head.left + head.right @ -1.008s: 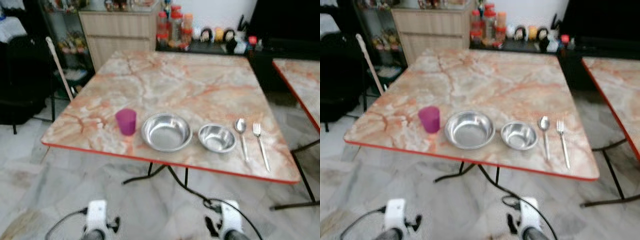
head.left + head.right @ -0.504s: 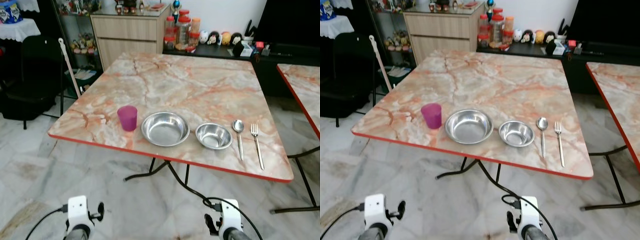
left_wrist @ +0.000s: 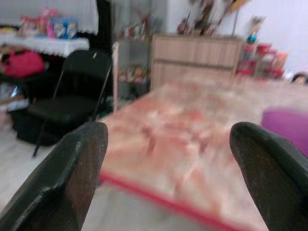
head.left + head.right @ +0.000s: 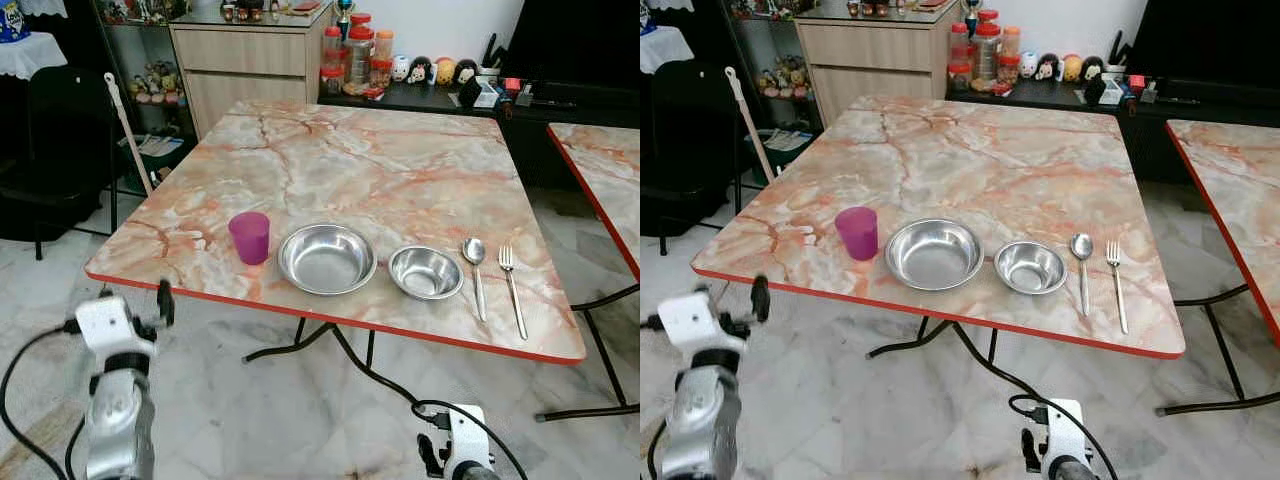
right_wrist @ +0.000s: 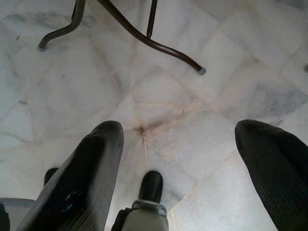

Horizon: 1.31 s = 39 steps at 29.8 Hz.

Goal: Setting the table

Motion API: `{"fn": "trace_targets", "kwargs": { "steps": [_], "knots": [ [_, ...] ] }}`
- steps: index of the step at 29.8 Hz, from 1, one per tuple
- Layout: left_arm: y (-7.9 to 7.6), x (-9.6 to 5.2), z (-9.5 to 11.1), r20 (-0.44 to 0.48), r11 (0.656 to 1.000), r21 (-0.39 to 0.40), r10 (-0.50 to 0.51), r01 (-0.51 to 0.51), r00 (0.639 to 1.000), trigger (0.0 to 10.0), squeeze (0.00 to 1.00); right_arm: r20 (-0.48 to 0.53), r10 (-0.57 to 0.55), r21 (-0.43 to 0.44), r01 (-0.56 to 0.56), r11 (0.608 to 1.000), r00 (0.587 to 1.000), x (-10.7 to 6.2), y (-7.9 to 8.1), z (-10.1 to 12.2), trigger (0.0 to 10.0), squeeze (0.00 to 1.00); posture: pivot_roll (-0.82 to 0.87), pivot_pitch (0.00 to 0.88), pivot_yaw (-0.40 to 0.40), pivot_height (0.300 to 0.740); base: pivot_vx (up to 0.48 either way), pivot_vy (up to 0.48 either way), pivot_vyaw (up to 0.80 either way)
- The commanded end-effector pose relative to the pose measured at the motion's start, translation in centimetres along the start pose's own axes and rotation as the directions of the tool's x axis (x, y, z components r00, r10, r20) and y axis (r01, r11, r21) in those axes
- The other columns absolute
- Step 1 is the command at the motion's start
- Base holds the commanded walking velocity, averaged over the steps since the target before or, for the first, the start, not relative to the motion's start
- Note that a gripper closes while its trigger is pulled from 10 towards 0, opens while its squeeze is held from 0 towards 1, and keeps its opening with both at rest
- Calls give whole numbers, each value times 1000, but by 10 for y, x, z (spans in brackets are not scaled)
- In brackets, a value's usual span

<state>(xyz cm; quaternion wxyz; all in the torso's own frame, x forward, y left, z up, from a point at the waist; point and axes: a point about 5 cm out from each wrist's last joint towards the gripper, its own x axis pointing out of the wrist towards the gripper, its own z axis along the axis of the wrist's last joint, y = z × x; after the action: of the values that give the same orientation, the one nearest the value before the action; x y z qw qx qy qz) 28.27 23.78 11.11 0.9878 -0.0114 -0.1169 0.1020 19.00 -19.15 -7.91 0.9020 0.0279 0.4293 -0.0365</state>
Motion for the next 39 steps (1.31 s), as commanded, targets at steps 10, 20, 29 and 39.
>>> {"fn": "trace_targets", "kwargs": {
  "steps": [10, 20, 29, 39],
  "knots": [
    [-53, 3, -12, -90, 984, -101, -155, 146, 984, 10000, 0, 11, -33, 37, 33, 999, 999, 0, -2, 1, 10000, 0, 154, 0, 7, 740, 0, 0, 0],
    [-65, 1, -13, -119, 975, -153, -178, 159, 977, 10000, 0, 1, -30, 19, 30, 999, 1000, -1, -4, -2, 10000, 0, 139, 0, 3, 740, 0, 0, -453],
    [-62, -2, -14, -139, 974, -155, -186, 164, 973, 10000, 0, -1, -41, 13, 41, 999, 999, -1, -8, -2, 10000, 0, 144, 0, -1, 740, 0, 0, -565],
    [-71, -4, -15, -225, 962, -159, -253, 220, 941, 10000, 0, 12, -30, 6, 30, 1000, 999, -1, -4, 0, 10000, 0, 153, 0, 4, 740, 0, 0, -106]
  ]
}}
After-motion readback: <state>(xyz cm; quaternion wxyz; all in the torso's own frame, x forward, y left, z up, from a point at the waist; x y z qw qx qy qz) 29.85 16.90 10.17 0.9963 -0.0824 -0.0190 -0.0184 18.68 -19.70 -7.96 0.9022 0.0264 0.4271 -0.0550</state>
